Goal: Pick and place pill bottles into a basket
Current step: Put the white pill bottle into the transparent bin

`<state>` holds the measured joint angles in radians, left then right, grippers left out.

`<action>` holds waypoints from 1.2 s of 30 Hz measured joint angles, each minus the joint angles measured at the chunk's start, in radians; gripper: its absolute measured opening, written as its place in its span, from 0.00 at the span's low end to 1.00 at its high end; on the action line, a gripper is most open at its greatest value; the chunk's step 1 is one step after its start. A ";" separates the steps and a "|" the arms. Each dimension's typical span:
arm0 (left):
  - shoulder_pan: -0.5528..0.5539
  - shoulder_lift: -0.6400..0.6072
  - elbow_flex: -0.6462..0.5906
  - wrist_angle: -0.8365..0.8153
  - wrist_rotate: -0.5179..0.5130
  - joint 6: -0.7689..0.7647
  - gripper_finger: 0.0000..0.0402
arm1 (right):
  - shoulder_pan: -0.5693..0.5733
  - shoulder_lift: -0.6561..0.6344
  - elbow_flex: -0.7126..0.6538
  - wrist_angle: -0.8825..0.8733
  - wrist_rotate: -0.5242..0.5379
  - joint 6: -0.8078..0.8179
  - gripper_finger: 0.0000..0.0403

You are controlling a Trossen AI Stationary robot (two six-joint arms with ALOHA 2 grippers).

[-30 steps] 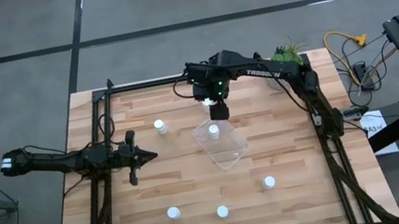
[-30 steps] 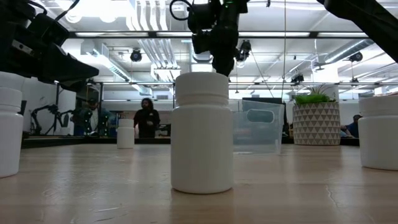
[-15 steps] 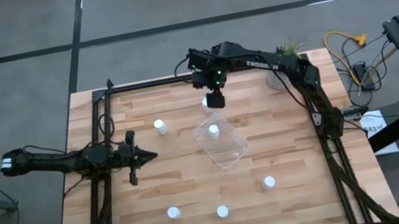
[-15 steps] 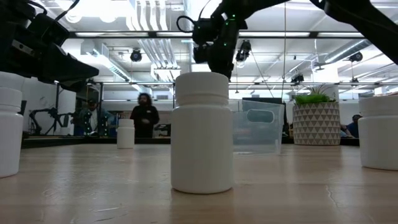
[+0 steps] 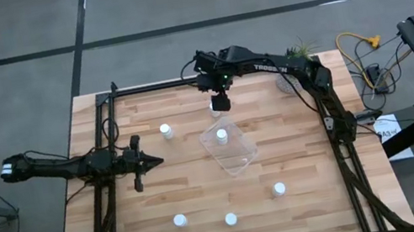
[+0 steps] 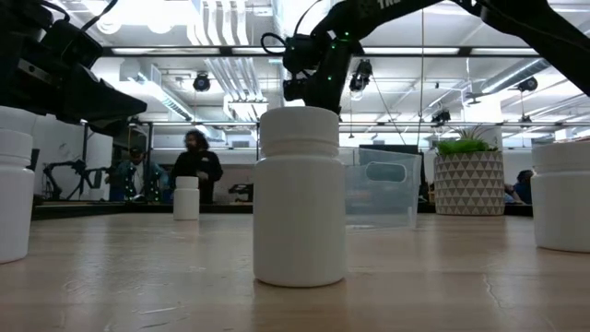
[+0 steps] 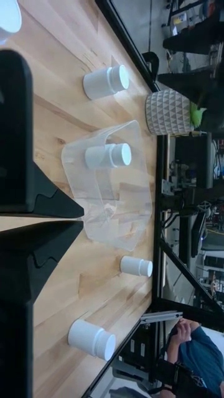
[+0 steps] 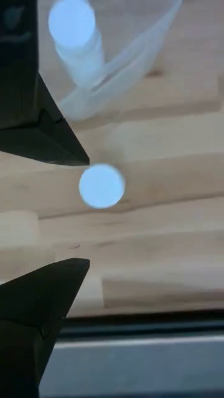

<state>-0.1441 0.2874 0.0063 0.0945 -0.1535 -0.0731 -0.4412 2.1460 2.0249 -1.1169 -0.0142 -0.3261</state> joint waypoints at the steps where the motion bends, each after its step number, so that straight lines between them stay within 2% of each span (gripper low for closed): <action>1: 0.000 0.000 0.000 0.000 0.000 0.000 0.00 | 0.000 0.000 -0.004 0.000 0.012 0.005 0.61; 6: 0.000 0.000 0.000 0.000 0.000 0.000 0.00 | 0.000 0.000 -0.027 0.002 0.047 0.035 0.67; 12: 0.000 0.000 0.000 0.000 0.001 0.000 0.00 | 0.003 0.000 -0.043 0.001 0.038 0.056 0.78; 17: 0.000 0.000 0.000 0.000 0.001 0.000 0.00 | 0.006 0.000 -0.046 0.008 0.032 0.044 0.83; 24: 0.000 0.000 0.000 0.000 0.002 0.000 0.00 | 0.007 0.000 -0.074 0.046 -0.066 0.040 0.82; 36: 0.000 0.000 0.000 0.000 0.002 0.000 0.00 | 0.007 0.001 -0.163 0.112 -0.073 0.030 0.81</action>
<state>-0.1443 0.2874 0.0063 0.0944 -0.1520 -0.0727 -0.4343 2.1468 1.8620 -1.0051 -0.0875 -0.2962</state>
